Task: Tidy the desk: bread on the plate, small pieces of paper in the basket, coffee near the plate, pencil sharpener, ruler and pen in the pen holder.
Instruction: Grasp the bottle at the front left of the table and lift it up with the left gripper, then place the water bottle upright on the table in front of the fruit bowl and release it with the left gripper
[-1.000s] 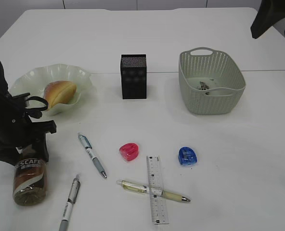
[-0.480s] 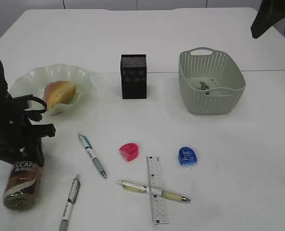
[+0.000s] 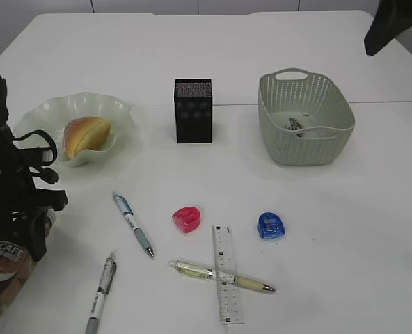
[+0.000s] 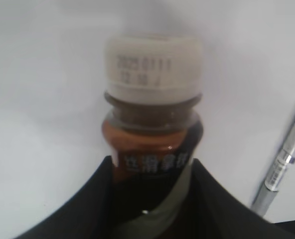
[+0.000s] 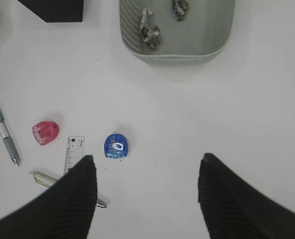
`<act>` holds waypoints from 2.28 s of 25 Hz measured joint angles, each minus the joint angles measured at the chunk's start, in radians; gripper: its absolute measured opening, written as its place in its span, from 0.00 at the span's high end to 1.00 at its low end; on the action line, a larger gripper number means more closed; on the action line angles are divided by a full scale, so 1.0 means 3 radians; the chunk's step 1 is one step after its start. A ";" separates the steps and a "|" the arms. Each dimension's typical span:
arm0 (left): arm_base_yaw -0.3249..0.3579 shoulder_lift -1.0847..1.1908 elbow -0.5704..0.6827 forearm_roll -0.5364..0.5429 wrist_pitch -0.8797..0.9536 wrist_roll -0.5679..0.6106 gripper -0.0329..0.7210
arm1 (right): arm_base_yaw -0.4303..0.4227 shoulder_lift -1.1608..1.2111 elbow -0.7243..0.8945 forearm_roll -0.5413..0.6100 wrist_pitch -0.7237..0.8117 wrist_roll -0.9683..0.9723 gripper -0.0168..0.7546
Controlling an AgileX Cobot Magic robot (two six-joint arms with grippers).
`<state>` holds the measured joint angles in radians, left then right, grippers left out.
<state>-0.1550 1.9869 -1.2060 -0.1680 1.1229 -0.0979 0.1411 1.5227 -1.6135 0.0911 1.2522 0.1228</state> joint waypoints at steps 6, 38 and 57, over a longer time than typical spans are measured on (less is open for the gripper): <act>0.0000 -0.0143 -0.0145 0.0107 0.0134 0.0044 0.60 | 0.0000 0.0000 0.0000 -0.0068 0.0000 0.0000 0.37; 0.0000 -0.3016 0.2889 0.0775 -0.5492 0.0070 0.60 | 0.0000 0.0000 0.0000 -0.0237 0.0000 0.0000 0.37; 0.0000 -0.0569 0.2656 0.0645 -0.7369 0.0070 0.60 | 0.0000 0.0000 0.0000 -0.0304 0.0000 0.0000 0.37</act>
<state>-0.1550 1.8161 -0.4091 0.0256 -1.0879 -0.0770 0.1411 1.5227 -1.6135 0.0000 1.2522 0.1228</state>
